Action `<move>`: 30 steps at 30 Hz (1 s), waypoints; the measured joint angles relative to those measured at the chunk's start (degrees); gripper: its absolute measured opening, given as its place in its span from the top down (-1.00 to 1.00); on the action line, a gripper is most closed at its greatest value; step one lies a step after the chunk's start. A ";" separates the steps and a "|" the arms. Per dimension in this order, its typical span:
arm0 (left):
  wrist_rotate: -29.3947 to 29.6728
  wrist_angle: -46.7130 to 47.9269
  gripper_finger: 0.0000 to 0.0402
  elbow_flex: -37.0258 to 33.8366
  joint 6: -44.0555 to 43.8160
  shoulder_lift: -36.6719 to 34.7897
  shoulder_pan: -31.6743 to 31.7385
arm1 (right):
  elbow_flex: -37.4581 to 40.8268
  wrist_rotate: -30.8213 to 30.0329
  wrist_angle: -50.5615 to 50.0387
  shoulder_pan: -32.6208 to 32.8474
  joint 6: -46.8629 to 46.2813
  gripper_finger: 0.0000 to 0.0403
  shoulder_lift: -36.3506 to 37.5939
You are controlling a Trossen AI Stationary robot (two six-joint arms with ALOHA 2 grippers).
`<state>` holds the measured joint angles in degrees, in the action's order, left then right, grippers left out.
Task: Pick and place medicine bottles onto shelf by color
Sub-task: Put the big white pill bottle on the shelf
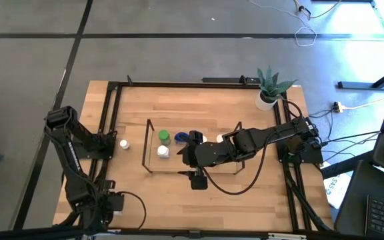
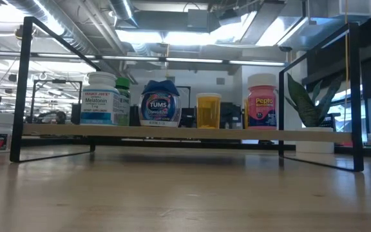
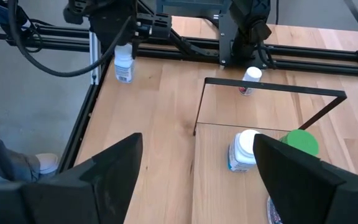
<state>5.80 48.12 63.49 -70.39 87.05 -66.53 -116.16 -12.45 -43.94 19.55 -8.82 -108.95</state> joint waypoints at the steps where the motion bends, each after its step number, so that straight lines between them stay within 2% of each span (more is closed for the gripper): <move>1: 0.00 0.61 0.21 0.70 0.00 -0.04 0.38 | 0.00 0.00 -0.02 0.00 0.02 -0.53 0.02; 9: 0.01 11.56 0.21 6.78 -1.15 -2.02 2.73 | 0.07 0.00 -0.63 0.19 0.33 -0.53 1.09; 16: 1.21 22.20 0.22 15.89 -0.94 -3.91 8.79 | 0.07 2.39 -1.42 1.33 5.07 -0.53 3.66; 24: 6.78 30.55 0.22 29.89 7.70 -3.93 14.59 | 0.07 3.32 -2.21 1.73 6.35 -0.53 4.74; 30: 9.68 36.69 0.22 37.04 15.99 -3.96 21.23 | 0.07 3.48 -4.58 1.77 5.80 -0.53 4.93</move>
<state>15.48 84.81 100.53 -54.40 83.09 -45.30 -116.09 -8.97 -48.52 21.32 -3.02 -104.02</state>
